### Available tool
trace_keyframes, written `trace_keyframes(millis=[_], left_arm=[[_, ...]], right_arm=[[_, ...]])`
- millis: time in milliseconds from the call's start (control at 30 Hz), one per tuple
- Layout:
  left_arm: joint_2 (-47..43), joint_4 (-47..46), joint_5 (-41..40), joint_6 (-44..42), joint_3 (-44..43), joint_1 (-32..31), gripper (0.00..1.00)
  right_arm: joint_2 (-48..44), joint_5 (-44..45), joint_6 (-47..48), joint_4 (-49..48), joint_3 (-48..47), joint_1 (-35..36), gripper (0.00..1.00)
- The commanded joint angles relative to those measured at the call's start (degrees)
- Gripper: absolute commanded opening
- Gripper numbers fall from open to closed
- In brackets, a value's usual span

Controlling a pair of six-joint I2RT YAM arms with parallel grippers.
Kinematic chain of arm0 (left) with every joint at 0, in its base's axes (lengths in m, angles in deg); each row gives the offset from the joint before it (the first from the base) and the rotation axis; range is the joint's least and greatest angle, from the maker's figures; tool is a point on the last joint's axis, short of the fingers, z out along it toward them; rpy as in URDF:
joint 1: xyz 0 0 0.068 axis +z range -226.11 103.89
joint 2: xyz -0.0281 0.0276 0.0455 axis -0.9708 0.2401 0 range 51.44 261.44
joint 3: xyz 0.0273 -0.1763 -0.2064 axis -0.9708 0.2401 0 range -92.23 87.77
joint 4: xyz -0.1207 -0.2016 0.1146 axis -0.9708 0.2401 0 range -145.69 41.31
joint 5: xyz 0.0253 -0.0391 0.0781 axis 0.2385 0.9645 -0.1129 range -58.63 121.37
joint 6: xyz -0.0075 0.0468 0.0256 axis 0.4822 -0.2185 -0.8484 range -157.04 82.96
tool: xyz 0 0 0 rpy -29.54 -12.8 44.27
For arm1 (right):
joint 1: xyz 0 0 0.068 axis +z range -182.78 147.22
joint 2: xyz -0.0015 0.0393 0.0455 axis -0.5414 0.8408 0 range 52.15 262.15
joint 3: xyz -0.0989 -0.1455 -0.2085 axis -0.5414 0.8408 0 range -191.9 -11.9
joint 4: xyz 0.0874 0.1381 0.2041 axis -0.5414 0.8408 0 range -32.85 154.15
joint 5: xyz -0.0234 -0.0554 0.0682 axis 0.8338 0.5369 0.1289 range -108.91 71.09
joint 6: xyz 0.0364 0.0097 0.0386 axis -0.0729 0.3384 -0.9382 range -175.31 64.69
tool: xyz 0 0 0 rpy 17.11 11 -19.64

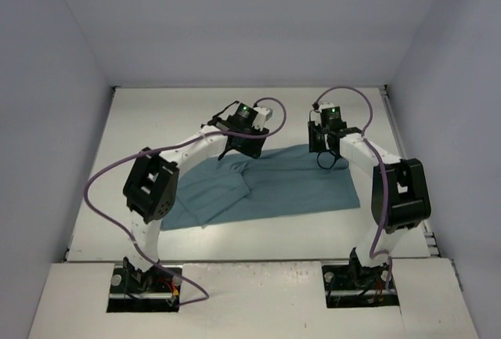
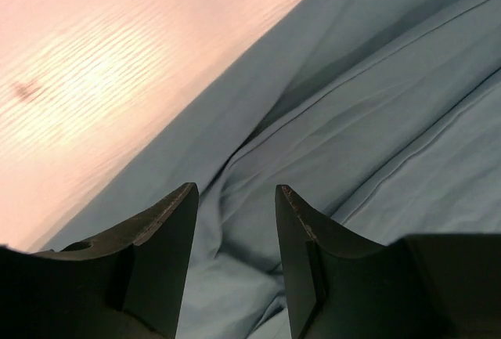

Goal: Fold and stack the t-shirts

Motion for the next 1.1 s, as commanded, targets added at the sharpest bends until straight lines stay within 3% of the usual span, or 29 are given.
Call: trace_keyframes(millis=[0, 200, 367, 867, 1067], left_arm=[[2.20, -0.19, -2.39, -3.13, -4.90, -1.06, 0.42], [6.42, 0.97, -6.55, -6.39, -6.86, -2.84, 0.41], [7.95, 1.73, -5.31, -5.27, -6.29, -3.18, 0.41], [-6.98, 1.14, -4.83, -0.61, 8.85, -8.63, 0.41], [-15.30, 3.65, -12.97, -3.36, 9.26, -8.05, 0.43]], right_arm=[[0.98, -1.16, -0.12, -1.75, -4.05, 0.16, 0.30], [3.99, -1.49, -0.21, -2.31, -5.22, 0.27, 0.29], [6.91, -2.17, -0.37, -2.74, -5.16, 0.47, 0.28], [1.35, -3.64, -0.18, -4.24, 3.54, 1.67, 0.26], [-4.13, -3.64, -0.84, -4.19, 8.11, 2.29, 0.25]])
